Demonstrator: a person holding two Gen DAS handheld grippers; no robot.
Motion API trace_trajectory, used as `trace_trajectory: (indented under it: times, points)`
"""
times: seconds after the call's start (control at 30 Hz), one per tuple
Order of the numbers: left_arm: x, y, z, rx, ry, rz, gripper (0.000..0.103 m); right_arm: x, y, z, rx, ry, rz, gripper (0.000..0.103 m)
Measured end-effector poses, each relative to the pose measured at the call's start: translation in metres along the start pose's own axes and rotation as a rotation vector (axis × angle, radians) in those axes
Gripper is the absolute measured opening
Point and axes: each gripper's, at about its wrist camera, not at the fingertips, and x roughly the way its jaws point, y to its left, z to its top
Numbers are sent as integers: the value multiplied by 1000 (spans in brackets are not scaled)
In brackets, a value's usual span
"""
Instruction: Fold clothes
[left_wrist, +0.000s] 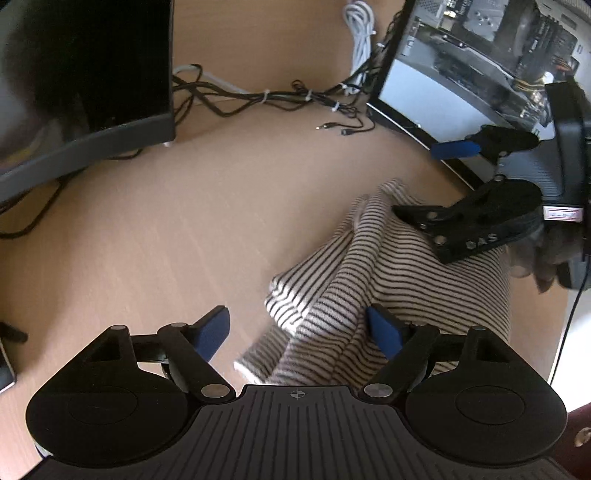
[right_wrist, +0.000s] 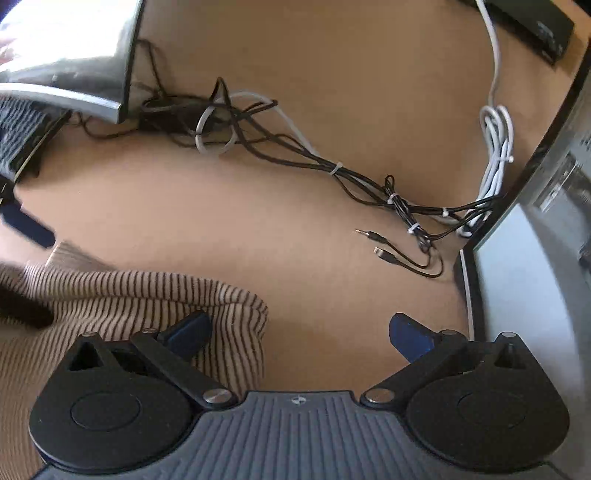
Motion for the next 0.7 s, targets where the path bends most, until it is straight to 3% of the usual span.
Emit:
trace_trajectory:
  times: [0.1,0.23,0.33,0.43,0.57,0.7]
  points:
    - [-17,-6,9,34,-14,9,82,6,-1,3,-11,-10,18,103]
    - [-36,-18,26,80,-65,-64,93,6,-3,1,14,-17,33,103]
    - [-18,-32,35,121,-24,-89,94,3,-6,-1,35,-25,39,103]
    - [9,-30,39,88,30,-105,94,-7,-17,-4,114,-37,73,103]
    - [24,-21,37,14,52,-135,95,-39,-42,-20,325,-12,215,103]
    - [27,-14,29,-53,45,-146,97,-59,-52,-52,485,73,368,103]
